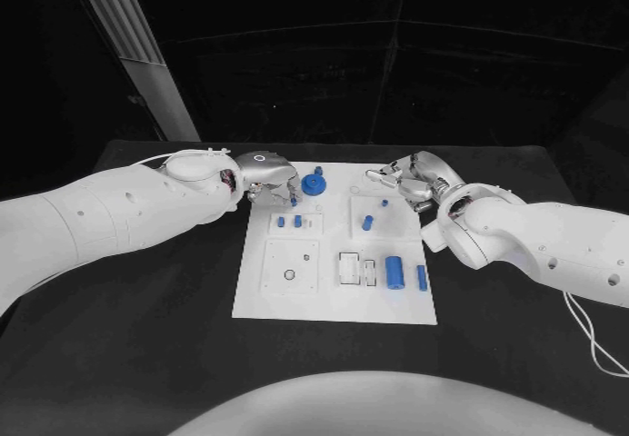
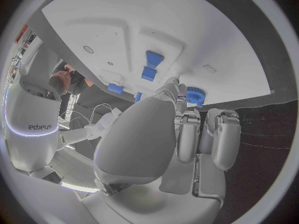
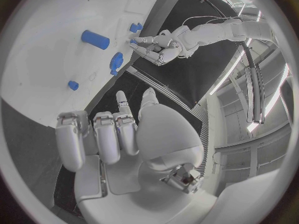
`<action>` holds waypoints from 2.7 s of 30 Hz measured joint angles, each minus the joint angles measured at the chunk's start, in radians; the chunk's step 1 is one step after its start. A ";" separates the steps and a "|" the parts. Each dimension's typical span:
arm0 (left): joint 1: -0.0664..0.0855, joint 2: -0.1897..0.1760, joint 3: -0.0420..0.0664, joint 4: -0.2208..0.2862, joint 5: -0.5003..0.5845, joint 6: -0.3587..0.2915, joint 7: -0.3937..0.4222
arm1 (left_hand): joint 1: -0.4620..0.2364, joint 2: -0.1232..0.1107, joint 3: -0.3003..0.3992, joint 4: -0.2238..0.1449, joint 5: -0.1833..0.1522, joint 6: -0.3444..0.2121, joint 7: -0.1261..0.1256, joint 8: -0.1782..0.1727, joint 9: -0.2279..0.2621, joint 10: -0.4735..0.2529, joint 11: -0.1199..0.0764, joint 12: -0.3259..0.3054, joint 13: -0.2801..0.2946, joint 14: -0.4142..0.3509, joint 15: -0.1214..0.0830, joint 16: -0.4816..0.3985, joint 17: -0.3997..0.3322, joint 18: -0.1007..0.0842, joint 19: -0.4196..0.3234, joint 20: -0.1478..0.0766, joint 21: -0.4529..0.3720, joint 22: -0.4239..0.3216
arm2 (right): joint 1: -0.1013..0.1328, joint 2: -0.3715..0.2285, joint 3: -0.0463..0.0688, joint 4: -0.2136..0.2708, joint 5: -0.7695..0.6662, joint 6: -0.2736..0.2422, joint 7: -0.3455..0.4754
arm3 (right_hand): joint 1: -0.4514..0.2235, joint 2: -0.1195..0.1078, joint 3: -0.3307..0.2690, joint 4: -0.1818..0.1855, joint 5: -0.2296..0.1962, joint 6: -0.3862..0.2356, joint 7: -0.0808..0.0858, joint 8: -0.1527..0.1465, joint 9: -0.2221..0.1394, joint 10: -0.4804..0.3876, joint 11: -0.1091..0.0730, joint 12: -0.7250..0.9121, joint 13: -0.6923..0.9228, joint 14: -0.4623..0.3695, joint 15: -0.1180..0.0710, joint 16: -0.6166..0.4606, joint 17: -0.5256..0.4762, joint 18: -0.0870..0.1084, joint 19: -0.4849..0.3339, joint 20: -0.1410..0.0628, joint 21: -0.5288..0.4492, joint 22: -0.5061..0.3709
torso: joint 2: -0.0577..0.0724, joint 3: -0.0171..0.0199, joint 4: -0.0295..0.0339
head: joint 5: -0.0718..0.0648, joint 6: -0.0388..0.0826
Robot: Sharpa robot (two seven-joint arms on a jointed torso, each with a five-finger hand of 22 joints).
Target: Assemble the parts on the task board
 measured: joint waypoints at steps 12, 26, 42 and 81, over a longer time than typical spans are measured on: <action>-0.003 0.009 0.001 -0.013 0.004 0.019 -0.004 | -0.001 -0.001 0.005 0.000 0.000 -0.001 0.000 -0.006 0.000 0.000 0.000 -0.007 0.000 0.000 0.000 0.000 0.000 0.000 0.000 0.000 0.000 0.000 | 0.000 -0.001 0.000 0.001 0.000 0.001 -0.001 | 0.000 0.000 0.000 0.000 0.000 0.000 0.000 0.000 0.000 0.000 0.000 0.000 -0.001 0.000 0.000 0.000 0.000 0.000 0.000 0.000 0.000 0.000 | -0.001 -0.0003 -0.0005 | -0.003 -0.001; -0.007 0.013 0.000 -0.019 0.007 0.042 -0.011 | -0.011 -0.075 -0.005 -0.001 0.000 -0.054 0.025 -0.039 -0.016 -0.038 0.024 -0.046 0.000 -0.001 0.001 0.000 0.000 0.000 0.000 0.000 0.000 0.000 | 0.000 -0.001 0.000 0.001 0.000 0.002 -0.002 | 0.000 0.000 0.000 0.000 0.000 0.000 0.000 0.000 0.000 0.000 0.000 0.000 -0.001 0.000 0.000 0.000 0.000 0.000 0.000 0.000 0.000 0.000 | -0.001 -0.0004 0.0003 | -0.002 0.003; -0.009 -0.007 -0.001 -0.015 0.005 -0.015 -0.025 | -0.105 -0.140 -0.082 -0.004 0.001 -0.206 0.053 -0.055 -0.055 -0.086 0.045 -0.054 0.003 0.002 0.013 0.000 0.000 0.000 -0.002 0.016 0.000 0.000 | 0.000 -0.003 0.000 0.002 0.000 0.004 -0.003 | 0.000 0.000 -0.006 0.001 0.000 0.000 0.000 0.000 0.000 0.000 0.000 0.000 0.000 0.000 0.000 0.000 0.000 0.000 0.000 0.000 0.000 0.000 | 0.000 -0.0004 0.0006 | -0.003 0.004; -0.009 -0.140 -0.001 0.203 1.252 -0.145 0.287 | -0.467 -0.012 -0.260 -0.001 0.302 -0.478 0.044 0.138 -0.049 -0.426 0.141 0.138 0.010 -1.027 0.176 -0.954 -0.862 0.125 -1.051 0.141 -1.289 -0.402 | 0.040 -0.036 0.001 -0.064 -0.728 0.126 -0.071 | 0.301 -0.056 -0.045 -0.005 -0.037 -0.054 -0.047 -0.034 -0.022 -0.580 0.005 -1.289 -0.969 -0.002 -0.002 0.000 0.001 0.000 -0.002 -0.008 0.000 0.000 | -0.006 -0.0054 0.0067 | -0.069 0.038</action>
